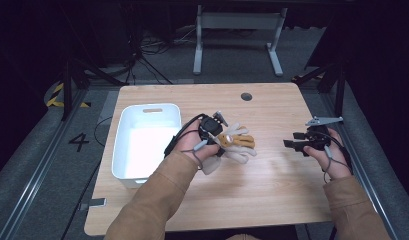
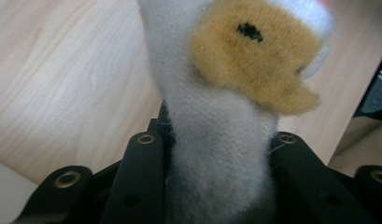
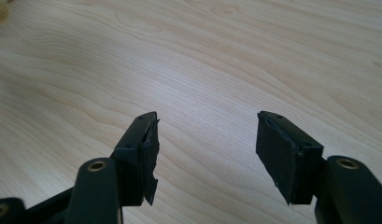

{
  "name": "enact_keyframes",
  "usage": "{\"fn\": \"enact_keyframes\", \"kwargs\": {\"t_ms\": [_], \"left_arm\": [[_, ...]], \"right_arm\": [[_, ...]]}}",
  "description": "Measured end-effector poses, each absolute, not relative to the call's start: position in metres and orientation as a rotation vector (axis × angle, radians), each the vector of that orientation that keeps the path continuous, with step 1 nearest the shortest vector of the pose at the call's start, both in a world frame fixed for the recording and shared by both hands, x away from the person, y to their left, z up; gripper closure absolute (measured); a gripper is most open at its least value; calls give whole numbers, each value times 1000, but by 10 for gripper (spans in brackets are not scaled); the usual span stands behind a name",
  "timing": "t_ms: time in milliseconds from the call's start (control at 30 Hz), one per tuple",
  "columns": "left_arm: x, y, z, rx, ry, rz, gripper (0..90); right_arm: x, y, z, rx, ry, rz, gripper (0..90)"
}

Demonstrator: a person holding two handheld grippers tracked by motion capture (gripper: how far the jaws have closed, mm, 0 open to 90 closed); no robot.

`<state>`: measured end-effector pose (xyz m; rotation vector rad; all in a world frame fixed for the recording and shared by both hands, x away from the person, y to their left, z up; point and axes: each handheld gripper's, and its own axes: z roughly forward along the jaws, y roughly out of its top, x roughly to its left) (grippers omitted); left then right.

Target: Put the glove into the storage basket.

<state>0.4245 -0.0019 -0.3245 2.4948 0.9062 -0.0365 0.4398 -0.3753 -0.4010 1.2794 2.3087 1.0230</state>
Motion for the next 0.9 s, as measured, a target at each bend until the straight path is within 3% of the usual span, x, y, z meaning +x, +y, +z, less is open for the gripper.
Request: {"fn": "enact_keyframes", "kwargs": {"t_ms": [200,500,900], "left_arm": [[437,-7,-316,2499,972,-36,690],[442,-8,-306,2483,1057,-15,689],[436,12,-295,2419,1161,21,688]], "right_arm": [[438,-381,-400,1318,2324,1007,427],[439,-386,-405,1365,2361,973,537],[450,-373,-412,1387,2312,1083,519]]}}
